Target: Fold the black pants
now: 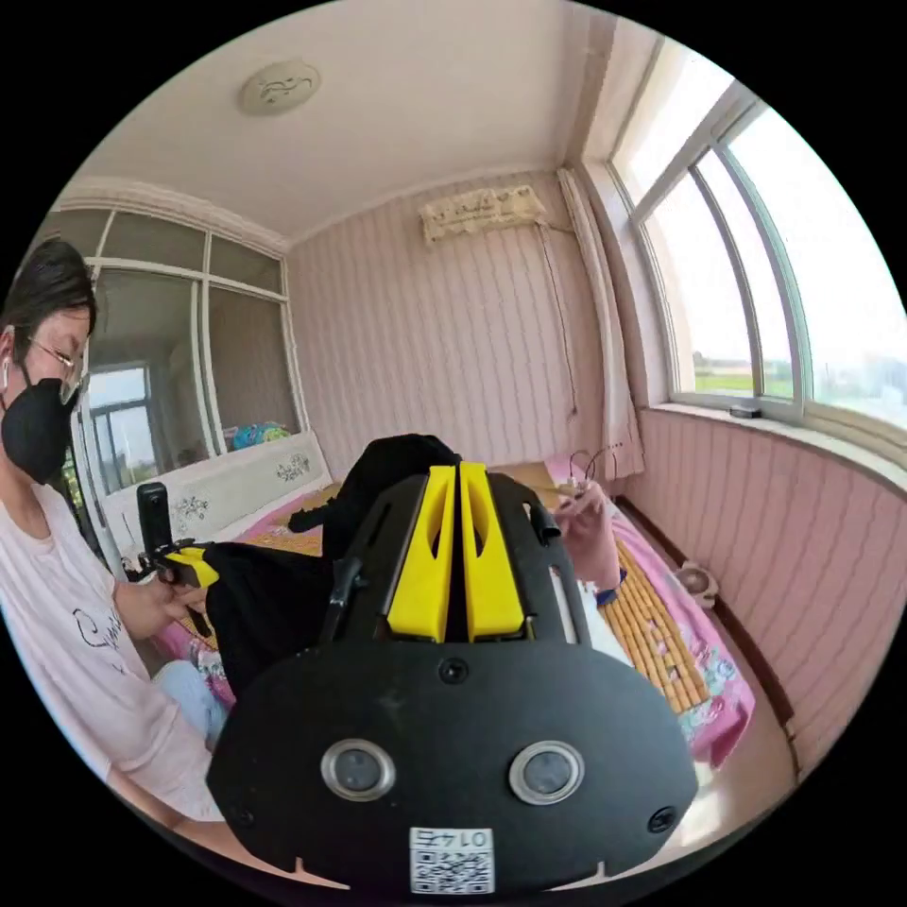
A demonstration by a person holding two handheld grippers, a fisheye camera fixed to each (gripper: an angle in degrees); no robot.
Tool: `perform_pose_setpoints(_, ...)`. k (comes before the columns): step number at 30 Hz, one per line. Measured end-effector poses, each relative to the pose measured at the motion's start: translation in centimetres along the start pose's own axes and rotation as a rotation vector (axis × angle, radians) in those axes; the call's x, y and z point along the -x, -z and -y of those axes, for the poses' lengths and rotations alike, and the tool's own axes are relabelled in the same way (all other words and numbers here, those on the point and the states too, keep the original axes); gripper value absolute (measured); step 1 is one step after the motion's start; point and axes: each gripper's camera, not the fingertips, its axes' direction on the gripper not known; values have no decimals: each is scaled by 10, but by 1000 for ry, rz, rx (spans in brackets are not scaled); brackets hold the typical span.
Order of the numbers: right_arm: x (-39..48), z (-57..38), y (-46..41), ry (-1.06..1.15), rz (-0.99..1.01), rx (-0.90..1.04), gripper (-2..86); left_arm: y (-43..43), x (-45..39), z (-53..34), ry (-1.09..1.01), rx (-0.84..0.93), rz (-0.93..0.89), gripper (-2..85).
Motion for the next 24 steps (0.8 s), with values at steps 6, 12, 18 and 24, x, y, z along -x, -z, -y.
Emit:
perform_pose_setpoints(6,158,223,-108,349,421,209,1,202,-36,30,-100,-352,333,-1)
perform_pose_setpoints(12,299,97,-317,427,471,761,-2,296,-33,-100,280,-36,681,2)
perform_pose_setpoints(18,372,-108,-422,246,549,1169,-1,324,-22,-263,698,228,768,3)
perform_pose_setpoints(24,431,-89,-461,223,654,1103,1,396,-21,-282,763,109,800,8)
